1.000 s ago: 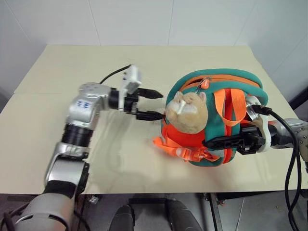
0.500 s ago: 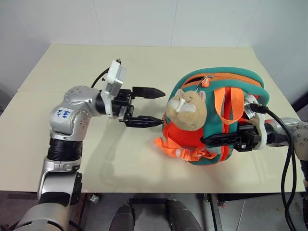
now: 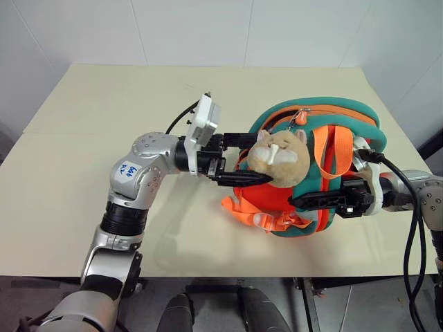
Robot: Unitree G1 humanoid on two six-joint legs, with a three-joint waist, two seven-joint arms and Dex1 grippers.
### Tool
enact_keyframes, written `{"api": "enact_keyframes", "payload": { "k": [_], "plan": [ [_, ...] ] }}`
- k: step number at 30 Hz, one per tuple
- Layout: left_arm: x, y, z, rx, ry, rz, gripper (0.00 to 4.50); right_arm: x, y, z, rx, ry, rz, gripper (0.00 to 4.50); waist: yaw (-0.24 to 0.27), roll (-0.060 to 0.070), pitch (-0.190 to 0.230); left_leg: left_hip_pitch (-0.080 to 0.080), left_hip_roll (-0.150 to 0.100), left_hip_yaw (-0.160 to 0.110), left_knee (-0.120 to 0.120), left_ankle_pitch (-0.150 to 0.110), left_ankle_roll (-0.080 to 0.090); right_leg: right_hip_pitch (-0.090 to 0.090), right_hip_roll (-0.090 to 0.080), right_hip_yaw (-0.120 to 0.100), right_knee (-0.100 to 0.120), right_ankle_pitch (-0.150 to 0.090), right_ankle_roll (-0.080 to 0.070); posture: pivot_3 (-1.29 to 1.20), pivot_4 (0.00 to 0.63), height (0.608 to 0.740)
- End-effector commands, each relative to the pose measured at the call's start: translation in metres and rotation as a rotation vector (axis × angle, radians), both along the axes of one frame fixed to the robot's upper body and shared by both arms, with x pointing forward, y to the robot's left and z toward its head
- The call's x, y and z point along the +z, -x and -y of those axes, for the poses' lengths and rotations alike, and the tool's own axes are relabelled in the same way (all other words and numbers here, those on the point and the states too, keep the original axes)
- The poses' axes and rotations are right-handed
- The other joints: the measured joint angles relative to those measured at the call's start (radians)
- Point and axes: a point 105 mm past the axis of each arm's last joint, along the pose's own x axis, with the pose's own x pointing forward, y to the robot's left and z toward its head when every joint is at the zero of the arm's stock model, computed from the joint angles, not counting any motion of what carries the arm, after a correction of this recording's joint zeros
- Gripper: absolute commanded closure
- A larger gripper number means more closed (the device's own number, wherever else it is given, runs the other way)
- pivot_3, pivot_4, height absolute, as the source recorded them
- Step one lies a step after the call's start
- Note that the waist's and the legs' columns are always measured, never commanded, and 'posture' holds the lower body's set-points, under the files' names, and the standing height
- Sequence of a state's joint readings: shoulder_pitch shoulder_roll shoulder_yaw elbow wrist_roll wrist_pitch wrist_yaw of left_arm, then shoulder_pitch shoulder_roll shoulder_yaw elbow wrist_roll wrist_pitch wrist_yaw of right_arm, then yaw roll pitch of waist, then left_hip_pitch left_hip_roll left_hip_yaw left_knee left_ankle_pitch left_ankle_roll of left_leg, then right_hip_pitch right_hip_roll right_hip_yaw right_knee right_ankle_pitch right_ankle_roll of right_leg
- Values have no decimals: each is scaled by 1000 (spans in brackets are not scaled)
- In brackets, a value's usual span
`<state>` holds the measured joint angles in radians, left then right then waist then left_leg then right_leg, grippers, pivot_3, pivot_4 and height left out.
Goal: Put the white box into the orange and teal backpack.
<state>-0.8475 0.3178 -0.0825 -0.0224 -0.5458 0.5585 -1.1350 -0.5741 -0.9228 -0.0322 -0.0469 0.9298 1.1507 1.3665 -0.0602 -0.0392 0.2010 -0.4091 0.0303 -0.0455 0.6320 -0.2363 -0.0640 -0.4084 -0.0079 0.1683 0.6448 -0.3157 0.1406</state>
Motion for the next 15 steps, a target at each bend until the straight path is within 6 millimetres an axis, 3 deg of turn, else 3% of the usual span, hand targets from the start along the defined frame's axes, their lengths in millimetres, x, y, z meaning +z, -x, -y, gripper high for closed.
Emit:
{"api": "enact_keyframes", "payload": {
  "k": [1, 9, 11, 15],
  "plan": [
    [15, 3, 3, 0, 23, 56, 1812, 2, 5, -6, 26, -8, 20, 4373, 0, 0, 0, 0, 0, 0, 0, 0, 0, 0, 0, 0, 0, 0, 0, 0, 150, 740],
    [31, 6, -25, -14, 12, 88, 3770, 1, 5, -7, 19, -12, 18, 4373, -2, 0, 0, 0, 0, 0, -1, 0, 0, 0, 0, 0, 0, 0, 0, 0, 150, 740],
    [34, 4, -39, -2, -39, 94, 4010, 1, 6, -6, 16, -13, 18, 4373, -7, 0, 0, 0, 0, 0, -1, 0, 0, -1, 0, 0, 0, 0, 0, 0, 150, 740],
    [38, -12, -69, 77, -110, 105, 4010, 0, 6, -6, 8, -14, 17, 4373, -20, 0, 0, 0, 0, 0, -2, 0, 0, 0, 0, 0, -1, 0, 0, 0, 150, 740]
  ]
}}
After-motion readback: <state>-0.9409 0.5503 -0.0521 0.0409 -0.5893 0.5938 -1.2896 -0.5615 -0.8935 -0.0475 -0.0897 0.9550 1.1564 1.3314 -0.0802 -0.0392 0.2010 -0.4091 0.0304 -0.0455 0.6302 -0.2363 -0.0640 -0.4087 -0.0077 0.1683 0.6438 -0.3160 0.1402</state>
